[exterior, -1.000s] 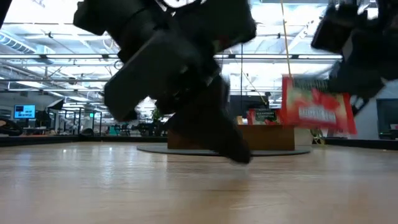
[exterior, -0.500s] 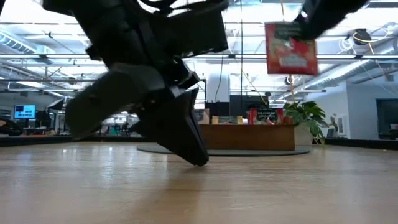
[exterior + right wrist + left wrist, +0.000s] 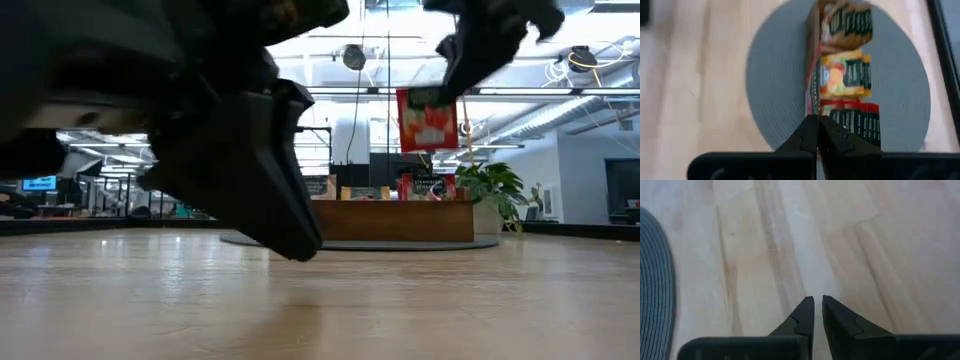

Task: Pick & Place Tea
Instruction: Put the red tea bag into the right slot of the wooden organizer

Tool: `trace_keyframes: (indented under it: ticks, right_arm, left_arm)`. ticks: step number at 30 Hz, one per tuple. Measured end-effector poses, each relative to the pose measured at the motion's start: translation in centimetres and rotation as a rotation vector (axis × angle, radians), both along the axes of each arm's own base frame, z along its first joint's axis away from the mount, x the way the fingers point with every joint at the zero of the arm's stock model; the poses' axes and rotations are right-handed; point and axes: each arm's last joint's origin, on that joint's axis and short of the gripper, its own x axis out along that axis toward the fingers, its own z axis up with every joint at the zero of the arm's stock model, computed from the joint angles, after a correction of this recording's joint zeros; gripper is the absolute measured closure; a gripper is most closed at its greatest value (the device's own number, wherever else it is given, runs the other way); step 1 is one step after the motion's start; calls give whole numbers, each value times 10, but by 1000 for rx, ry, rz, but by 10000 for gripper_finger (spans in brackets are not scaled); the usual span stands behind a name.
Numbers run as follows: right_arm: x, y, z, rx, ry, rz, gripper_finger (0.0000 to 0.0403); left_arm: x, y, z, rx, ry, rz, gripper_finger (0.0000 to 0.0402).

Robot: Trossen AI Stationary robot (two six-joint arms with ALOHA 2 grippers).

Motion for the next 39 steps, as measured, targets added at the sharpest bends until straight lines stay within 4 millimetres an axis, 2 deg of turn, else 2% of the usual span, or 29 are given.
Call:
trace_keyframes:
  ticks: [7, 12, 24, 27, 35, 39]
  right_arm:
    - [-2, -7, -27, -28, 24, 16, 403]
    - [0, -7, -33, -41, -15, 24, 403]
    - [0, -7, -35, -40, -28, -8, 403]
    - [-2, -9, -38, -93, -23, -40, 403]
    - [-11, -14, -74, -121, -31, -47, 403]
    - [-14, -19, -81, -150, -14, -67, 403]
  left_arm:
    - [-7, -12, 1, 13, -8, -43, 364]
    - [-6, -10, 1, 9, -11, -30, 371]
    - [-6, -10, 2, -7, -13, -9, 355]
    - [-6, -10, 2, -12, -13, -2, 355]
    - [-6, -10, 2, -24, -15, 12, 355]
    - [-6, -10, 2, -24, -15, 12, 355]
